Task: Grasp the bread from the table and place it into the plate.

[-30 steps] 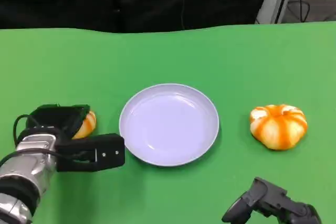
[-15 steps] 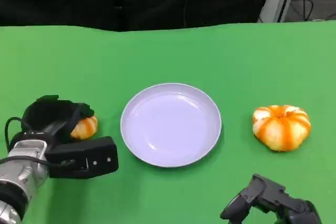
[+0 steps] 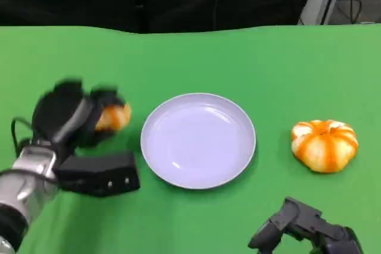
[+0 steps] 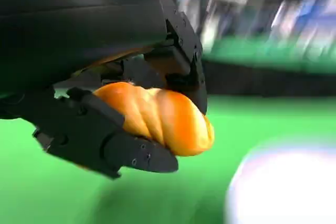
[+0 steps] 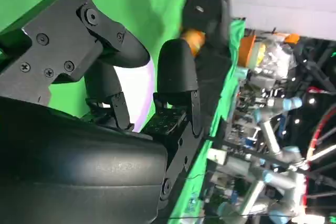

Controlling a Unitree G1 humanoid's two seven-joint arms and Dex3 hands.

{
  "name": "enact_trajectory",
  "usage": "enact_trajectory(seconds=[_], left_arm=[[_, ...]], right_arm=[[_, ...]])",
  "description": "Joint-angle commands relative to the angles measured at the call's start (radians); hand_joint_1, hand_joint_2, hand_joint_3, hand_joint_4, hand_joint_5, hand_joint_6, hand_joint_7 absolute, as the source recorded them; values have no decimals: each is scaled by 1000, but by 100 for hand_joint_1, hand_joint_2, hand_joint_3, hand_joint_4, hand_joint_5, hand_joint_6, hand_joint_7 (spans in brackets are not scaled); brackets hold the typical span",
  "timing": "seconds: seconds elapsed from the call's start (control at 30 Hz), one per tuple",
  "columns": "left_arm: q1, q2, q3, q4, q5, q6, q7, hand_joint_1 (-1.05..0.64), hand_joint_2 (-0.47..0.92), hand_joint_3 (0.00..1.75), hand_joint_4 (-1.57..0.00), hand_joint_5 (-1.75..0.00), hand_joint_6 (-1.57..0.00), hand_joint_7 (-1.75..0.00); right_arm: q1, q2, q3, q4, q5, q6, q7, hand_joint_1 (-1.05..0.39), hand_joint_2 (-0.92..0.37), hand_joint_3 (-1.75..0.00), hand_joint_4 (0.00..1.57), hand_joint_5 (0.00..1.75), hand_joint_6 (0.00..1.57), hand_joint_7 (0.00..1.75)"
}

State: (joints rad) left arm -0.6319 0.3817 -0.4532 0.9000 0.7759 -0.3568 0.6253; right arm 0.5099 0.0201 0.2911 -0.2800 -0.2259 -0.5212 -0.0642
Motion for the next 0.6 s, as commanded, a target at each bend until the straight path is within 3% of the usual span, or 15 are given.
enact_trajectory(seconds=[0.03, 0.47, 0.6], left_arm=[[16, 2, 27, -123, -18, -15, 4, -18, 33, 128, -94, -175, -70, -174], [37, -3, 46, -174, -19, 0, -24, -18, 30, 137, -95, -175, -71, -175], [61, -97, 32, -320, -72, -51, -75, -17, 23, 149, -98, -175, -74, -175]], right_arm=[[18, -7, -4, -19, 11, 13, -2, -6, -33, -131, 71, 159, 78, 132], [22, -7, -1, -28, 15, 24, 1, -7, -34, -130, 71, 159, 76, 136], [24, -19, -11, -21, 20, 8, 5, -9, -36, -126, 69, 159, 75, 132]])
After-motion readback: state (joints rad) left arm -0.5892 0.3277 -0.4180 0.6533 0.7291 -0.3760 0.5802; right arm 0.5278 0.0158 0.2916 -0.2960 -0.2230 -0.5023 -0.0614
